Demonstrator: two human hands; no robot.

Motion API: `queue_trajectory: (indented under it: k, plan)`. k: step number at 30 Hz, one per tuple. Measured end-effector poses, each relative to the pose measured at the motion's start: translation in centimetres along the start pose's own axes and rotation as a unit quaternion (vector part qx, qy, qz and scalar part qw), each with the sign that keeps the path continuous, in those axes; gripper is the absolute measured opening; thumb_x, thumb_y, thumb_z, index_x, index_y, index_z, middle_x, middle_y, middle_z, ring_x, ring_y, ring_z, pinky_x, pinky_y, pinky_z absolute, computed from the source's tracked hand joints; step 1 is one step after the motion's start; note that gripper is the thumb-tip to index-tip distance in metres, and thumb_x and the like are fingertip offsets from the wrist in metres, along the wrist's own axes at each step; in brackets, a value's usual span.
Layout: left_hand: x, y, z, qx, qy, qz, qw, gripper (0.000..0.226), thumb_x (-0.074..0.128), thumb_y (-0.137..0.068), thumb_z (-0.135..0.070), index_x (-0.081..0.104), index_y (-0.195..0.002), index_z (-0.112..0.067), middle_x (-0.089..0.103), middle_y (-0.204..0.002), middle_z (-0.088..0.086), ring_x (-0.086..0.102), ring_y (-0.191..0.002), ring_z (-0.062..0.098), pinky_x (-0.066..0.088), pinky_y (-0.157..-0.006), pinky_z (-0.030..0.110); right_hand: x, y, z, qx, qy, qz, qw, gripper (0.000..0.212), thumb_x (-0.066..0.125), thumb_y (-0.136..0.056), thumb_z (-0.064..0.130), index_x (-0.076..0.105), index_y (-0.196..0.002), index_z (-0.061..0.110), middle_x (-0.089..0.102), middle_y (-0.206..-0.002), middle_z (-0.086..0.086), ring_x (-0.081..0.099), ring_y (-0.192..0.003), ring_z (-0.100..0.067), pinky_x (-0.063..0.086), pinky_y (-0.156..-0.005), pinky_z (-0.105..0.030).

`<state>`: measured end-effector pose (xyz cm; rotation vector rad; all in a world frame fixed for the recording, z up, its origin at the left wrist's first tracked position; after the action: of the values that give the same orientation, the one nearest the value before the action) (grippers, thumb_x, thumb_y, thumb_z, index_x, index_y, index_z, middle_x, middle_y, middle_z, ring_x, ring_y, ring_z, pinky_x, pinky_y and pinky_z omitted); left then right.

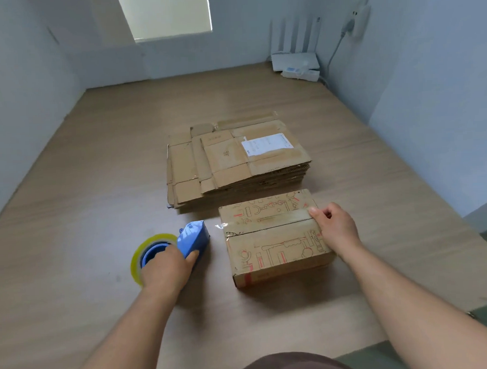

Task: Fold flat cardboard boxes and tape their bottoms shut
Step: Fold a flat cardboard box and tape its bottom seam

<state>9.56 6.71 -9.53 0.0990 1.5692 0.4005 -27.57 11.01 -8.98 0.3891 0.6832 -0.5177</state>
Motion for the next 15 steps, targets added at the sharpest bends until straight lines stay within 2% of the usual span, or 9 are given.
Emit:
queue_trajectory:
  k: [2,4,6,7,8,9,11,13,15]
  plan:
    - [-0.5,0.8,-0.4,-0.015,0.019,-0.038,0.999,0.046,0.043,-0.095,-0.051,0.054,-0.114,-0.010,0.063,-0.099,0.006,0.061,-0.087,0.023,0.047,-0.071,0.031,0.0,0.1,0.1,-0.006,0.013,0.002,1.000,0.034,0.052,-0.094,0.045,0.047,-0.074,0.018,0.057,-0.068,0.006,0.053,-0.051,-0.003,0.032,-0.047,-0.026]
    - [-1.8,2.0,-2.2,0.023,0.111,-0.118,0.987,0.043,0.044,-0.096,-0.037,0.047,-0.126,-0.006,0.055,-0.126,0.013,0.054,-0.112,0.028,0.045,-0.092,0.036,-0.1,0.2,0.1,-0.012,0.021,-0.001,1.000,0.034,0.051,-0.094,0.046,0.047,-0.073,0.019,0.056,-0.068,0.008,0.050,-0.050,0.000,0.029,-0.047,-0.025]
    - [-2.7,3.5,-5.5,0.102,0.226,-0.147,0.958,0.051,0.037,-0.100,-0.033,0.032,-0.145,-0.009,0.031,-0.153,0.008,0.030,-0.139,0.023,0.024,-0.113,0.030,-0.1,0.2,0.2,-0.017,0.022,-0.003,1.000,0.034,0.050,-0.094,0.045,0.046,-0.073,0.019,0.055,-0.067,0.008,0.049,-0.049,0.000,0.029,-0.047,-0.025]
    - [-2.7,4.1,-7.4,0.136,0.258,-0.131,0.948,0.055,0.032,-0.101,-0.036,0.022,-0.150,-0.012,0.017,-0.159,0.003,0.016,-0.146,0.017,0.011,-0.114,0.026,-0.1,0.2,0.2,-0.021,0.020,0.000,1.000,0.034,0.050,-0.094,0.045,0.047,-0.073,0.019,0.056,-0.067,0.007,0.050,-0.049,-0.001,0.029,-0.047,-0.025]
    - [-2.4,4.6,-9.1,0.156,0.282,-0.103,0.941,0.057,0.028,-0.102,-0.038,0.015,-0.153,-0.014,0.010,-0.161,0.000,0.008,-0.147,0.014,0.006,-0.114,0.025,0.0,0.2,0.3,-0.025,0.019,0.003,1.000,0.034,0.050,-0.095,0.045,0.047,-0.073,0.018,0.056,-0.067,0.007,0.050,-0.050,-0.002,0.030,-0.047,-0.025]
    - [-1.8,4.8,-10.3,0.157,0.313,-0.072,0.934,0.057,0.026,-0.103,-0.039,0.012,-0.153,-0.016,0.009,-0.161,0.000,0.008,-0.147,0.014,0.008,-0.116,0.028,0.0,0.2,0.3,-0.029,0.018,0.006,0.999,0.034,0.049,-0.095,0.045,0.047,-0.074,0.018,0.056,-0.068,0.006,0.051,-0.051,-0.003,0.031,-0.047,-0.026]
    - [-0.5,4.7,-11.1,0.122,0.401,-0.016,0.908,0.055,0.025,-0.103,-0.038,0.011,-0.154,-0.020,0.022,-0.158,0.001,0.024,-0.143,0.019,0.023,-0.117,0.038,0.1,0.1,0.3,-0.034,0.017,0.009,0.999,0.035,0.048,-0.095,0.045,0.047,-0.075,0.017,0.057,-0.070,0.005,0.053,-0.053,-0.004,0.033,-0.048,-0.026]
    - [0.5,4.6,-10.8,0.077,0.462,0.019,0.883,0.052,0.025,-0.103,-0.037,0.015,-0.152,-0.023,0.037,-0.150,0.002,0.042,-0.131,0.021,0.039,-0.108,0.042,0.1,-0.1,0.3,-0.040,0.015,0.010,0.999,0.035,0.048,-0.095,0.045,0.046,-0.073,0.018,0.056,-0.070,0.005,0.052,-0.053,-0.004,0.031,-0.048,-0.026]
    - [1.4,4.6,-10.2,0.008,0.520,0.078,0.850,0.044,0.024,-0.102,-0.039,0.033,-0.142,-0.022,0.054,-0.132,0.006,0.057,-0.110,0.019,0.051,-0.088,0.038,0.3,-0.2,0.3,-0.055,0.012,0.016,0.998,0.035,0.047,-0.096,0.045,0.044,-0.072,0.019,0.056,-0.070,0.004,0.052,-0.055,-0.005,0.032,-0.048,-0.026]
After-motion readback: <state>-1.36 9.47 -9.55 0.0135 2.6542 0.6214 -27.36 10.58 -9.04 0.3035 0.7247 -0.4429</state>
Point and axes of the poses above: each hand's wrist, its own y-axis away from the middle knuckle, its own x-axis out of the palm, z = x × y, the point moved 7 cm from there along -y, towards the middle knuckle
